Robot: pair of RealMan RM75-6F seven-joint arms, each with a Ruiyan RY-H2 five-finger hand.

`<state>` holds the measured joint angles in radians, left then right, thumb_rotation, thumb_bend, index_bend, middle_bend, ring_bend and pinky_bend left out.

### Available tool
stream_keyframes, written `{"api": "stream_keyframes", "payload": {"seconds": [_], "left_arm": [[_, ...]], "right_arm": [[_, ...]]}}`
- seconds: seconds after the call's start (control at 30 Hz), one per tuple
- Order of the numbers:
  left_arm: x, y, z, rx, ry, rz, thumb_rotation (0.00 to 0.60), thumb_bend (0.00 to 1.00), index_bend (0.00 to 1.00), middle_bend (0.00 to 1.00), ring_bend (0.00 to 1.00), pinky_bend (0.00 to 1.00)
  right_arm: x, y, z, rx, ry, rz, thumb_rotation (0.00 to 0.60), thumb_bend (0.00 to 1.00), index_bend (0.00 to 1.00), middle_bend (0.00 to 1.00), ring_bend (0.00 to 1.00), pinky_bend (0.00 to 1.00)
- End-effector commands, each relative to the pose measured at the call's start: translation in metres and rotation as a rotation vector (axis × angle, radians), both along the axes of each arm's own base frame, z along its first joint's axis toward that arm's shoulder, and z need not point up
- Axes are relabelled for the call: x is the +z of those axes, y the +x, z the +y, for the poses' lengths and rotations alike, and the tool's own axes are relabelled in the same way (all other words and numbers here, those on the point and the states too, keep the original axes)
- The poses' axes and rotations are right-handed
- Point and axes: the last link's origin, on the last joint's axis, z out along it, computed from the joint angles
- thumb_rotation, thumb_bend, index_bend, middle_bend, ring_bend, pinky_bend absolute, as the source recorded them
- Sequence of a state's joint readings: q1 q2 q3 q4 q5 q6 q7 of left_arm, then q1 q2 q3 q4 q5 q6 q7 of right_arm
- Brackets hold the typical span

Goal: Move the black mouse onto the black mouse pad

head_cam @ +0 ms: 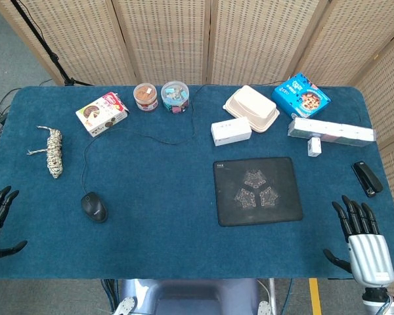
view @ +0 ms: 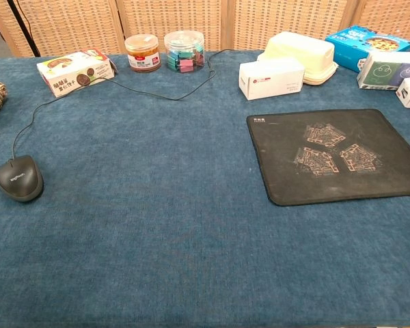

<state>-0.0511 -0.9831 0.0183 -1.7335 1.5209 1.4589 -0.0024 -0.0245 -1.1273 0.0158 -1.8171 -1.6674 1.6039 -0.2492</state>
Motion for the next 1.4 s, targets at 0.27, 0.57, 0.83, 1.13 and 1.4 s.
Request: {"api": "stream_keyframes", "payload": {"seconds": [0.27, 0.57, 0.83, 1.13, 1.4], "left_arm": [[-0.002, -0.005, 0.010, -0.029, -0.046, 0.021, 0.600, 0.00, 0.00, 0.00, 0.00, 0.00], [-0.029, -0.036, 0.057, -0.073, -0.153, 0.064, 0.600, 0.00, 0.00, 0.00, 0.00, 0.00], [-0.057, -0.040, 0.089, -0.217, -0.291, 0.145, 0.600, 0.01, 0.00, 0.00, 0.00, 0.00], [-0.080, -0.026, 0.116, -0.265, -0.375, 0.131, 0.600, 0.10, 0.00, 0.00, 0.00, 0.00], [-0.105, -0.004, 0.133, -0.299, -0.445, 0.148, 0.600, 0.12, 0.00, 0.00, 0.00, 0.02]], "right_arm": [[0.003, -0.002, -0.002, -0.008, 0.008, -0.022, 0.600, 0.00, 0.00, 0.00, 0.00, 0.00], [0.003, -0.002, -0.002, -0.005, 0.008, -0.033, 0.600, 0.00, 0.00, 0.00, 0.00, 0.00], [0.004, -0.004, -0.003, -0.014, 0.006, -0.033, 0.600, 0.00, 0.00, 0.00, 0.00, 0.00], [0.005, -0.006, -0.005, -0.025, 0.000, -0.034, 0.600, 0.00, 0.00, 0.00, 0.00, 0.00], [0.005, -0.008, -0.007, -0.038, -0.004, -0.030, 0.600, 0.00, 0.00, 0.00, 0.00, 0.00]]}}
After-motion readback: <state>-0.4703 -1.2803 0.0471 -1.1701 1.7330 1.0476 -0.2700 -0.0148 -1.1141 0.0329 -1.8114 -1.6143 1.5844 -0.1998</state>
